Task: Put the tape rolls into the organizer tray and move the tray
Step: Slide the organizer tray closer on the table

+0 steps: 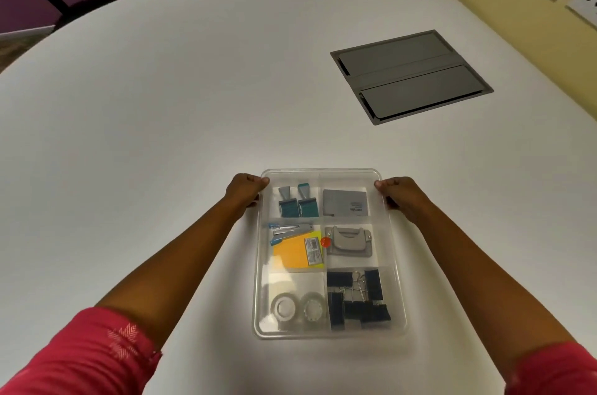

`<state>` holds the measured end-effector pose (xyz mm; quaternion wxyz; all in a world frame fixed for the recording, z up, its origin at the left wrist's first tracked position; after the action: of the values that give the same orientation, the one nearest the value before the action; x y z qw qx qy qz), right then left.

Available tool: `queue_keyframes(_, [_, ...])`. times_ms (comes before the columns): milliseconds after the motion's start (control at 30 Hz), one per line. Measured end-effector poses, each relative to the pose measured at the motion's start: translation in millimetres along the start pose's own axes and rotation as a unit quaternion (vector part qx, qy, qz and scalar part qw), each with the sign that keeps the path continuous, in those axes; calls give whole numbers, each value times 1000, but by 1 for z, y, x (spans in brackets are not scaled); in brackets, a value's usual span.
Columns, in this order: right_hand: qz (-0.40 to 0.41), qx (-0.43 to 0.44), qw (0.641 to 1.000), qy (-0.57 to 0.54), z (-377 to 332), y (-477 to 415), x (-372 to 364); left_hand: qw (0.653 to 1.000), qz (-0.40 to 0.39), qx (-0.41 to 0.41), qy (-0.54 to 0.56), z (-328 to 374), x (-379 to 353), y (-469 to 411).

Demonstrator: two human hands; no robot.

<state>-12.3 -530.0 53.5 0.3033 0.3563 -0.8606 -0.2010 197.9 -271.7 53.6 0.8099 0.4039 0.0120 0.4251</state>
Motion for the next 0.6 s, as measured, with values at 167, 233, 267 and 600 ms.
queue_keyframes(167, [-1,-83,997,0,-6,-28,2,1000,-1,-5,-7,11,-1,-16])
queue_keyframes(233, [0,-115,993,9,-3,-34,0,1000,-2,-2,-14,11,-1,-19])
queue_keyframes(267, [2,-127,992,14,-2,-36,-1,1000,-3,-1,-17,10,-1,-21])
queue_keyframes(600, [24,-155,988,9,2,-40,-4,998,-8,42,-42,8,-1,-34])
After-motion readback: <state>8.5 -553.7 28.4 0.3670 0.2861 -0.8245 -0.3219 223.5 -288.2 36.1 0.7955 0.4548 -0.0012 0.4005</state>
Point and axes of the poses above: each hand's wrist, its own y-axis away from the middle knuckle, its own x-axis out of the back of the hand, z = x × y, the point moved 7 cm from there along -y, towards the middle knuckle, and after that the axes turned 3 degrees about x, right-handed, at the moved point
